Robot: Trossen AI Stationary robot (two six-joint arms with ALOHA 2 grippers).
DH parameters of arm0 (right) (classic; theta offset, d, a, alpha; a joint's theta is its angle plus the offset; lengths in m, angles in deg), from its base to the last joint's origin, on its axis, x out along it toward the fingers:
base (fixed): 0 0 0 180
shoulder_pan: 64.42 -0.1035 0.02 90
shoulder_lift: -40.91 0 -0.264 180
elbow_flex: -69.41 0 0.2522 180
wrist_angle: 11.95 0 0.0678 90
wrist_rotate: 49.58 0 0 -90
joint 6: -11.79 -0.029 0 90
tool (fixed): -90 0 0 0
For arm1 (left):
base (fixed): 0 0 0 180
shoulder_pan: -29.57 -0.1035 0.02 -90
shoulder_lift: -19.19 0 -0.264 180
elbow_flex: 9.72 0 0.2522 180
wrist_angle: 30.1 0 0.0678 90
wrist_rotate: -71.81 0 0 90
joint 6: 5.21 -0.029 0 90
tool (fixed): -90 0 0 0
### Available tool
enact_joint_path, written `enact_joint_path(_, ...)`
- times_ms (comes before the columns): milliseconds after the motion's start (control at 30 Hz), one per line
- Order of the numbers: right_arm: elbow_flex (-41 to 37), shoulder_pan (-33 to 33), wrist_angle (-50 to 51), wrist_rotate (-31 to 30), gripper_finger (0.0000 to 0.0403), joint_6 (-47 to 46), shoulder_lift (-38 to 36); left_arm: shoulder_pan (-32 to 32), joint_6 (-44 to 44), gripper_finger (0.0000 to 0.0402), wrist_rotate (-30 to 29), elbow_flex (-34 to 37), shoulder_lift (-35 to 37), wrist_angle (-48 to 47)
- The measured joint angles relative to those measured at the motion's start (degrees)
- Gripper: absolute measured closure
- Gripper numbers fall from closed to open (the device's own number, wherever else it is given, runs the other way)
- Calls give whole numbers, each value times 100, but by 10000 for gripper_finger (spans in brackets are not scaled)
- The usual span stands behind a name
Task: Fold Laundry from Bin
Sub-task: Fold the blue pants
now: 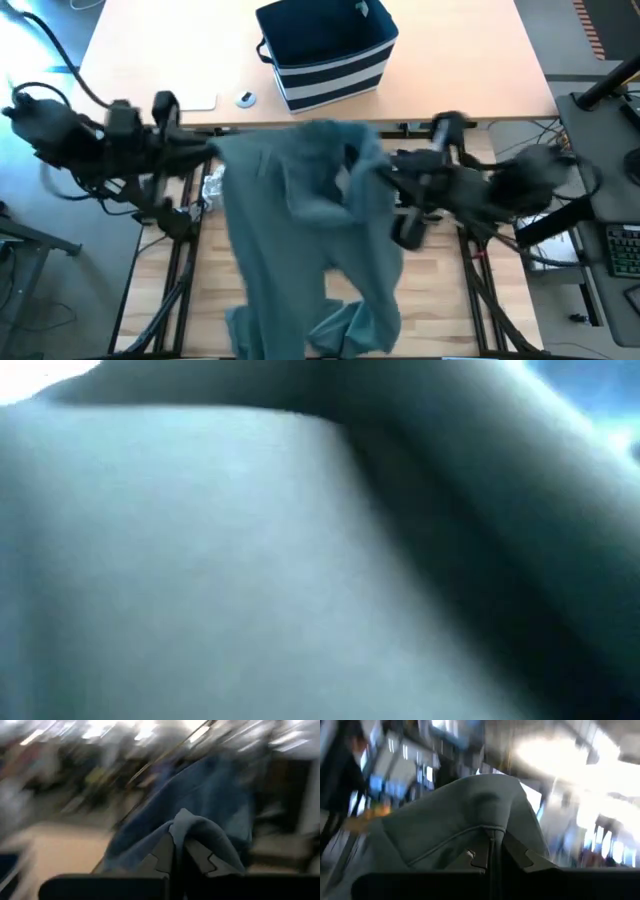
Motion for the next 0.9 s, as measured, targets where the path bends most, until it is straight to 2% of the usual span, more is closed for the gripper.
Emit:
enact_joint_path(67, -2, 397, 1254, -51, 390, -1268, -12, -41, 952, 401, -721, 22, 52, -1229)
enact_joint_path(133, -11, 857, 2531, -13, 390, -2663, 22, -162, 2125, 401, -1123, 98, 24, -2468)
enact_joint_path(233, -60, 1510, 4444, -23, 390, -4418, 216, -305, 3952, 401, -1216, 374, -95, -4115)
enact_joint_path(267, -91, 1691, 4995, -26, 390, -4845, 303, -384, 4222, 401, -1170, 672, -91, -3988)
enact_joint_path(333, -194, 2026, 5951, -22, 390, -5434, 523, -511, 3973, 401, -717, 1452, 91, -3351)
enact_joint_path(433, -466, 2365, 6726, -7, 390, -5794, 810, -869, 4168, 401, -193, 2402, 200, -2819)
enact_joint_path(500, -693, 2505, 6836, 215, 390, -5782, 942, -1093, 4669, 401, -124, 2963, 214, -3052)
enact_joint_path(667, -1199, 2766, 6737, 1381, 390, -5260, 1209, -1669, 5614, 401, 214, 4315, 396, -3534)
enact_joint_path(800, -1673, 3082, 5928, 2388, 390, -4652, 1252, -2319, 5534, 401, 948, 5341, 592, -3246)
enact_joint_path(900, -2053, 3494, 5054, 2992, 390, -4233, 1270, -3038, 4921, 401, 1291, 5976, 715, -2929)
